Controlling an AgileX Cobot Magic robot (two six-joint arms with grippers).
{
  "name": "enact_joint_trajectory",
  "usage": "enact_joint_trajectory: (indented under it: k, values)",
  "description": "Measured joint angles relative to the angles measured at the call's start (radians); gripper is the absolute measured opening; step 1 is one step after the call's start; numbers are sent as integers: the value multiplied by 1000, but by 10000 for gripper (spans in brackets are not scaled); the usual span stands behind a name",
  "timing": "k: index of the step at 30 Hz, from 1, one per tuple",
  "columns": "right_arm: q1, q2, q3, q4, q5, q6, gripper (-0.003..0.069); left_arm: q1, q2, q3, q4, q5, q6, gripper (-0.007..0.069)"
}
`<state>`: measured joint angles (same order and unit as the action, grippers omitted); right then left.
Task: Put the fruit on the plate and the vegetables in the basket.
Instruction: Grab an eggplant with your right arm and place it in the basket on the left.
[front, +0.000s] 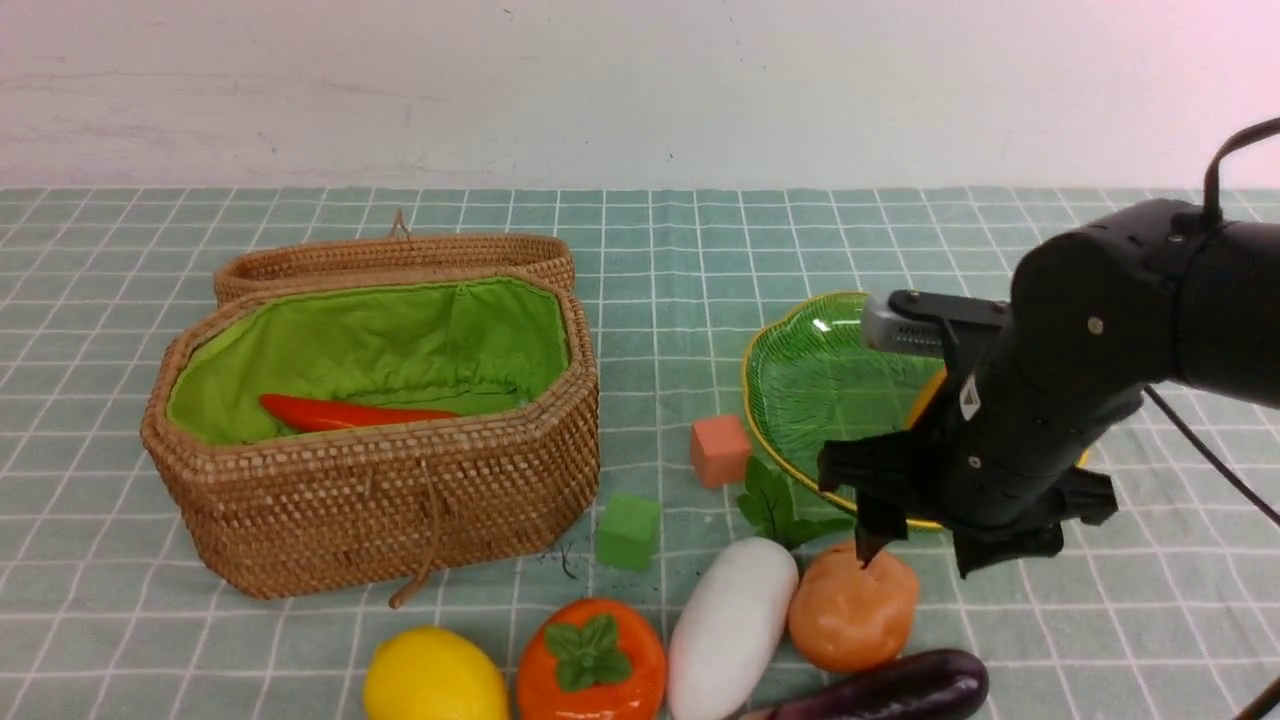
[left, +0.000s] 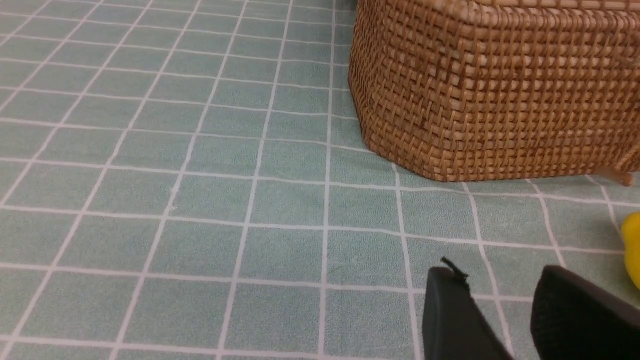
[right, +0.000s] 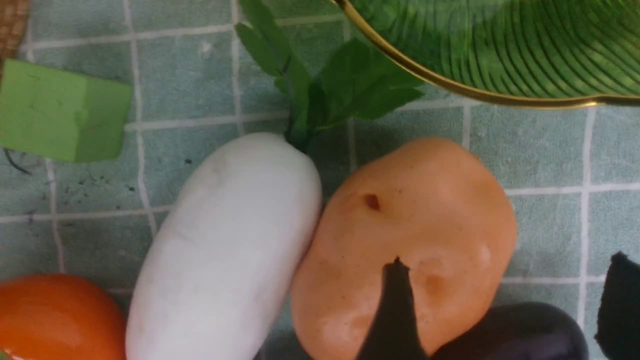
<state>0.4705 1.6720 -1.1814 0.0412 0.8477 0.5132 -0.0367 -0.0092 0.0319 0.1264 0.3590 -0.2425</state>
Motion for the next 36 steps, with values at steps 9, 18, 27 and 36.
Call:
enact_joint_trajectory:
  k: [9,18,27,36]
  values:
    - [93,-68,0,54,175,-682,524,0,0,0,0,0,0,239]
    - [275,-54,44,58,180,-1237,524,0,0,0,0,0,0,239]
    - [279,29,96,4,32,-1401,509,0,0,0,0,0,0,239]
    - [279,136,99,-32,-28,-1401,386,0,0,0,0,0,0,239]
